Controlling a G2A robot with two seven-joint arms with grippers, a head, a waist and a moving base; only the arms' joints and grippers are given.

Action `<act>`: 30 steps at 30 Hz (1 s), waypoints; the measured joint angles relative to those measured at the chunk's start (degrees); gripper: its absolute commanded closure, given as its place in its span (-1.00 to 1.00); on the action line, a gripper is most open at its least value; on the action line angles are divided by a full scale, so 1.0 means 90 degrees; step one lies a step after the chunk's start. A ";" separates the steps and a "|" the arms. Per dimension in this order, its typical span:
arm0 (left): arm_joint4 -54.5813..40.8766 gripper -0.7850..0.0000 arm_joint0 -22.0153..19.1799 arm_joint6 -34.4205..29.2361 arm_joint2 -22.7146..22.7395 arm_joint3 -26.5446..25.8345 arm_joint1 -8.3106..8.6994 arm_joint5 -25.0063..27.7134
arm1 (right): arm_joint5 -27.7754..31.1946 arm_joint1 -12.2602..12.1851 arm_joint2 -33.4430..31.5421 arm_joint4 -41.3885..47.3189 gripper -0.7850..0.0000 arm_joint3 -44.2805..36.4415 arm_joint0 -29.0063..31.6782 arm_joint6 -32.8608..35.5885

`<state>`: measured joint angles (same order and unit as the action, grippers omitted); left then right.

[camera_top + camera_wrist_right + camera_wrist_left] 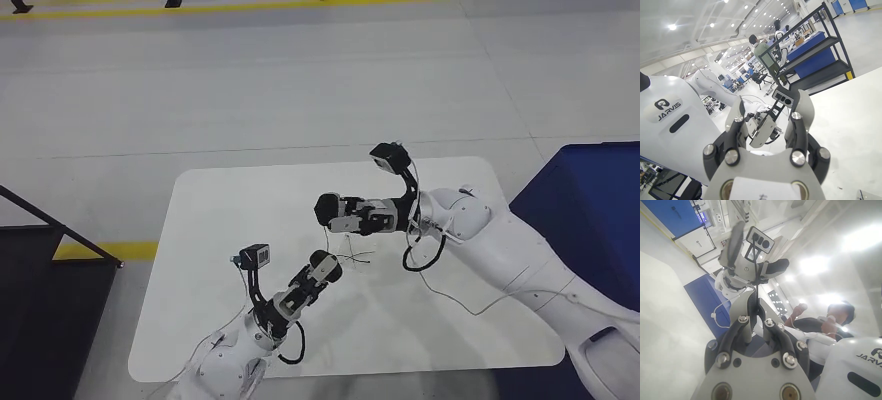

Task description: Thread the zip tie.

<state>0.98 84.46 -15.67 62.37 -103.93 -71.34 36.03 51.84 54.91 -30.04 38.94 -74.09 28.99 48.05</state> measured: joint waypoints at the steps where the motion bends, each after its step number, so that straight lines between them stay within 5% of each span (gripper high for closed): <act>1: 0.0285 1.00 0.0041 -0.0121 0.0127 -0.0123 0.0032 -0.0082 | -0.0168 -0.0035 -0.0081 0.0183 -1.00 0.0029 0.0007 0.0142; 5: 0.1099 1.00 0.0427 -0.0871 0.0648 -0.0799 0.0188 -0.0717 | -0.1232 -0.0238 -0.0419 0.1086 -1.00 0.0121 -0.0041 0.1538; 9: 0.0513 1.00 0.0765 -0.2551 0.0960 -0.1371 0.0358 -0.1755 | -0.2543 -0.0434 -0.0685 0.0965 -1.00 -0.0093 -0.0157 0.3021; 12: -0.0182 1.00 0.0767 -0.3492 0.1059 -0.1642 0.0396 -0.2259 | -0.2555 -0.0475 -0.0795 0.0385 -1.00 -0.0105 -0.0181 0.3041; 19: -0.0192 1.00 0.0789 -0.3337 0.0957 -0.1636 0.0383 -0.2349 | -0.2562 -0.0464 -0.0743 0.0481 -1.00 -0.0225 -0.0118 0.3048; 29: -0.4817 1.00 0.0174 -0.4953 0.1065 -0.0830 0.0394 -0.4283 | -0.3892 -0.0498 -0.1146 0.1753 -0.99 -0.0764 0.0208 0.4382; 30: -0.5158 1.00 0.0104 -0.5048 0.1030 -0.0694 0.0394 -0.4574 | -0.3950 -0.0495 -0.1218 0.1822 -0.68 -0.0803 0.0262 0.4439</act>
<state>-45.44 85.39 -61.10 71.64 -110.17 -67.80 -5.14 16.30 50.46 -41.01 55.33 -81.32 31.35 88.00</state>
